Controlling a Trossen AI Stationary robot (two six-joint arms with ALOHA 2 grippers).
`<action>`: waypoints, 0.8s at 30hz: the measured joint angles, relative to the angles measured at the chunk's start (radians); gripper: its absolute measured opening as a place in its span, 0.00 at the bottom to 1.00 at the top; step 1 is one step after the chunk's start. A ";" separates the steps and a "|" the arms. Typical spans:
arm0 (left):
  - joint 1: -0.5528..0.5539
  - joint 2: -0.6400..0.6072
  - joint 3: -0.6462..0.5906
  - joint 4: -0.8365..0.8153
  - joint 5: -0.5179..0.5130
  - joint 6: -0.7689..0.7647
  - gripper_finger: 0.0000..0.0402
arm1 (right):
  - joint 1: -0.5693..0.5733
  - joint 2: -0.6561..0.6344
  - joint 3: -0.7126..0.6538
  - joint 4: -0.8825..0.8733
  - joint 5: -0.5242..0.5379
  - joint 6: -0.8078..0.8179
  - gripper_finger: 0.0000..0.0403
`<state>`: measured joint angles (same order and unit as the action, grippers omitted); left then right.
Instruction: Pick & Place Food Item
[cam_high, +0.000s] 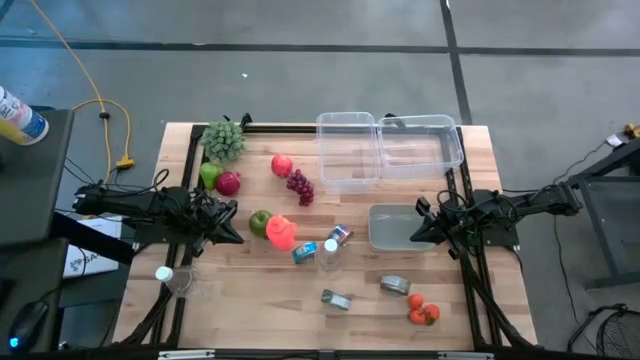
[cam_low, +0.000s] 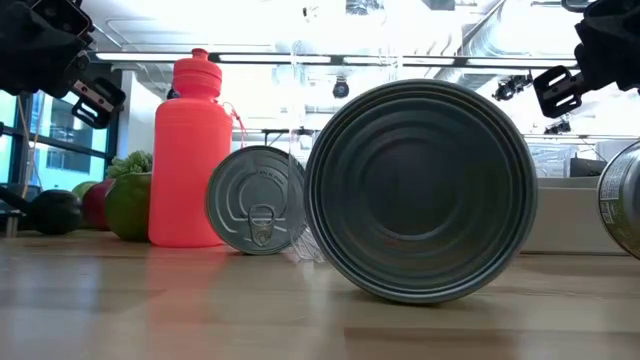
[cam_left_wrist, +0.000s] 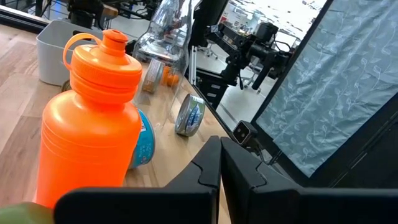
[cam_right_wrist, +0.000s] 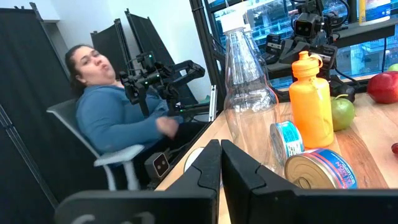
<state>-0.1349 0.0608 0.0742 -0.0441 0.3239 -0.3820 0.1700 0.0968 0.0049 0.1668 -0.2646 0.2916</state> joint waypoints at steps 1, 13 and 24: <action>0.000 0.000 0.000 0.000 0.000 0.000 0.00 | 0.000 0.000 0.000 0.000 0.000 0.000 0.00; 0.000 0.000 0.000 0.000 -0.001 0.000 0.00 | 0.000 0.000 0.000 0.000 0.000 0.000 0.00; 0.000 0.000 0.000 0.000 -0.009 0.015 0.00 | 0.000 0.000 0.000 0.000 0.000 0.000 0.00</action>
<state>-0.1352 0.0606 0.0742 -0.0441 0.3147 -0.3667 0.1703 0.0967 0.0048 0.1665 -0.2646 0.2916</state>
